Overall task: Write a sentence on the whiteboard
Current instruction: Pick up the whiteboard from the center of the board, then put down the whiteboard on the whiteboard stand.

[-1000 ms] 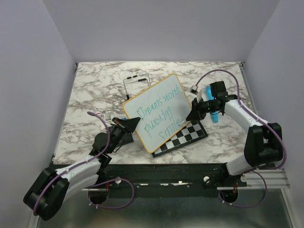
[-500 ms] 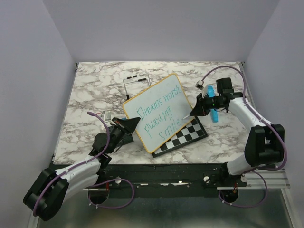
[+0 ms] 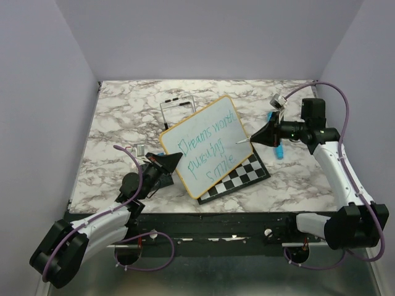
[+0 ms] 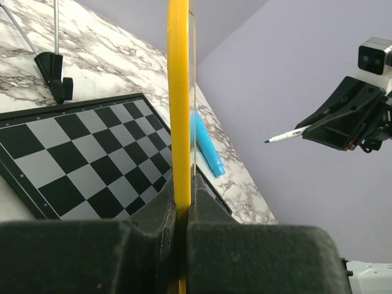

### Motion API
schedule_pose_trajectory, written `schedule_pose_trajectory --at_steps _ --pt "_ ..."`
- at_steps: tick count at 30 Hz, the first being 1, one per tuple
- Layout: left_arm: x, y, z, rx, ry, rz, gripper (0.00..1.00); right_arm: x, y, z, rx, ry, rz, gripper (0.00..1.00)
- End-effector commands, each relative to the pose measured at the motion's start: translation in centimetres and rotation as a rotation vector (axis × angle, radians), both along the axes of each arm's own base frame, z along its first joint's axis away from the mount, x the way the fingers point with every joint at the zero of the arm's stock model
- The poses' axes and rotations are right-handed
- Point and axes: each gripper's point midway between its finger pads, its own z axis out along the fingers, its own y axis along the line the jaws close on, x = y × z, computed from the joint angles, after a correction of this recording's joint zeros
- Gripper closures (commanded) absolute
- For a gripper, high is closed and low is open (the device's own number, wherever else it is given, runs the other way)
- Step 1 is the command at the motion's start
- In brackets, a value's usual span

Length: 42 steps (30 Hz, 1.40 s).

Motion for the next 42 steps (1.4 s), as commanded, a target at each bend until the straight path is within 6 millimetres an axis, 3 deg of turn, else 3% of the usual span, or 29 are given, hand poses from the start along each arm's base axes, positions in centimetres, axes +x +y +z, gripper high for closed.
schedule_pose_trajectory --at_steps 1,9,24,31,33,35,39,40,42 --pt "-0.6 -0.8 2.4 0.012 -0.100 -0.050 1.00 -1.2 -0.4 1.9 0.081 -0.040 0.028 0.99" --pt "0.7 -1.5 5.0 0.080 -0.158 -0.046 1.00 -3.0 -1.3 3.1 0.102 -0.105 0.024 0.99" --pt "4.1 -2.3 13.6 0.087 -0.309 -0.031 1.00 -4.9 -1.5 5.0 0.143 -0.164 0.062 1.00" --pt "5.6 -1.8 17.9 0.075 -0.382 -0.029 1.00 -5.2 -1.5 5.2 0.151 -0.167 0.068 0.99" --pt "6.4 -1.5 18.2 0.084 -0.387 -0.026 1.00 -5.1 -1.5 5.2 0.151 -0.167 0.069 0.99" --pt "6.4 -1.4 19.7 0.077 -0.423 -0.047 1.00 -5.1 -1.6 5.1 0.151 -0.161 0.067 1.00" --pt "8.5 0.2 21.0 0.108 -0.451 -0.033 1.00 -5.2 -1.5 5.1 0.156 -0.159 0.075 1.00" --pt "8.7 0.5 22.1 0.114 -0.481 -0.039 1.00 -5.2 -1.6 5.0 0.156 -0.159 0.073 0.99" --pt "9.2 0.6 22.1 0.148 -0.495 -0.081 1.00 -5.2 -1.5 5.0 0.155 -0.159 0.075 0.99"
